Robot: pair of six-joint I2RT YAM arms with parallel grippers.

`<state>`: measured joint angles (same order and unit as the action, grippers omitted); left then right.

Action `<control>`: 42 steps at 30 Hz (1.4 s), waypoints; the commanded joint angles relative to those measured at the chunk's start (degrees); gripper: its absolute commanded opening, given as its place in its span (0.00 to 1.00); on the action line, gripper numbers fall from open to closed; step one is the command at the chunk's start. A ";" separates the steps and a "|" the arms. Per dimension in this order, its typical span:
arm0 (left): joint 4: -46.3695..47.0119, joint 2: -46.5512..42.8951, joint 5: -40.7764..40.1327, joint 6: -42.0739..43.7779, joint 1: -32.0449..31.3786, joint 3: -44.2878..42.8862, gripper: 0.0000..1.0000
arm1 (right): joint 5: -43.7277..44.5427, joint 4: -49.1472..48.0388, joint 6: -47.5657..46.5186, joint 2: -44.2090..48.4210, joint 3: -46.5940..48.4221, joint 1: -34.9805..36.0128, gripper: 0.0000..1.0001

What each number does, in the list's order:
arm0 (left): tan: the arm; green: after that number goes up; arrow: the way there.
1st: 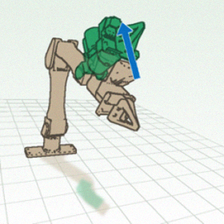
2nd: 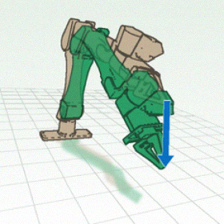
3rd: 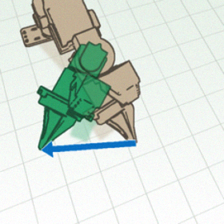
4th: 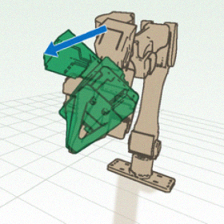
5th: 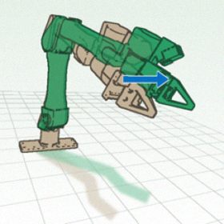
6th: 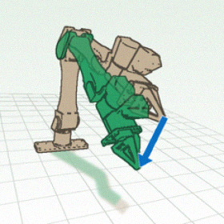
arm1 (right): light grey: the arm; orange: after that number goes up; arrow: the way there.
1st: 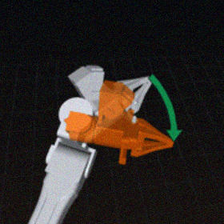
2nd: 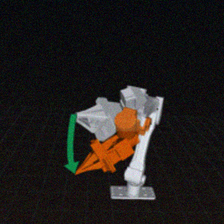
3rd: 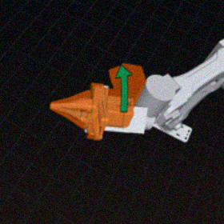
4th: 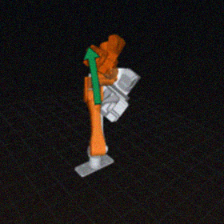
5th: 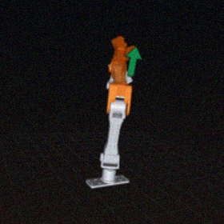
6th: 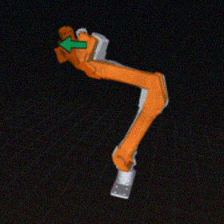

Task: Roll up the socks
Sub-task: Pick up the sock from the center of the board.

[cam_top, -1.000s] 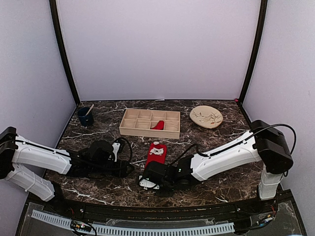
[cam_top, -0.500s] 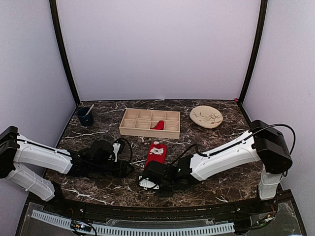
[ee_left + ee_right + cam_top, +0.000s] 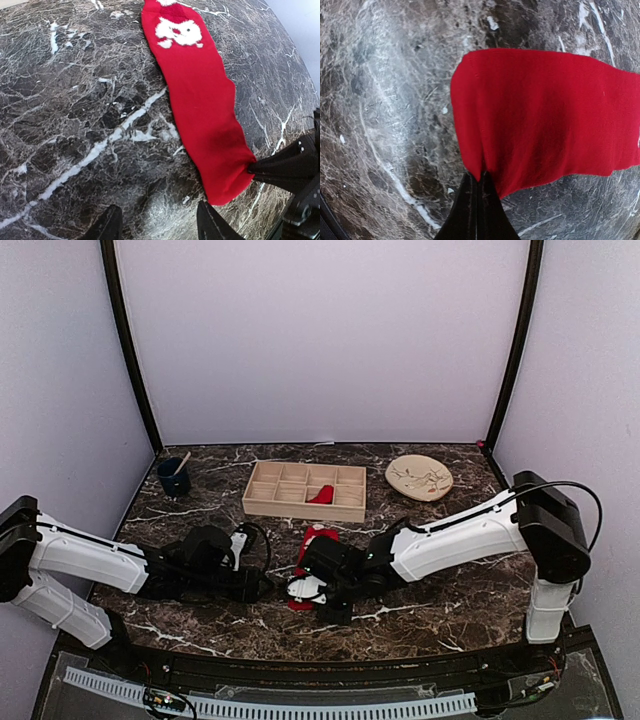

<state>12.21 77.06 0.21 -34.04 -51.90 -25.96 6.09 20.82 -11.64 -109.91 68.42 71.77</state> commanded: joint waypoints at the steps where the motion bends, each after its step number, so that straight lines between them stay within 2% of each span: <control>1: 2.36 0.02 1.69 2.19 0.40 0.70 0.53 | -6.32 0.08 2.11 1.69 2.12 -2.46 0.00; 18: 5.65 0.93 7.26 6.05 0.40 1.24 0.55 | -31.19 9.66 4.52 -3.99 10.13 -11.71 0.00; 26: 5.84 0.48 9.78 7.62 0.40 1.21 0.55 | -36.27 15.11 4.06 -9.49 14.42 -12.12 0.00; 42: 9.06 -6.54 15.80 12.75 0.40 4.88 0.54 | -55.09 15.91 9.30 -12.91 16.07 -17.68 0.00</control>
<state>19.49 73.10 13.67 -23.92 -51.90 -22.48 -41.89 35.94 -4.34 -120.42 83.79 54.96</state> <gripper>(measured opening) 0.538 0.008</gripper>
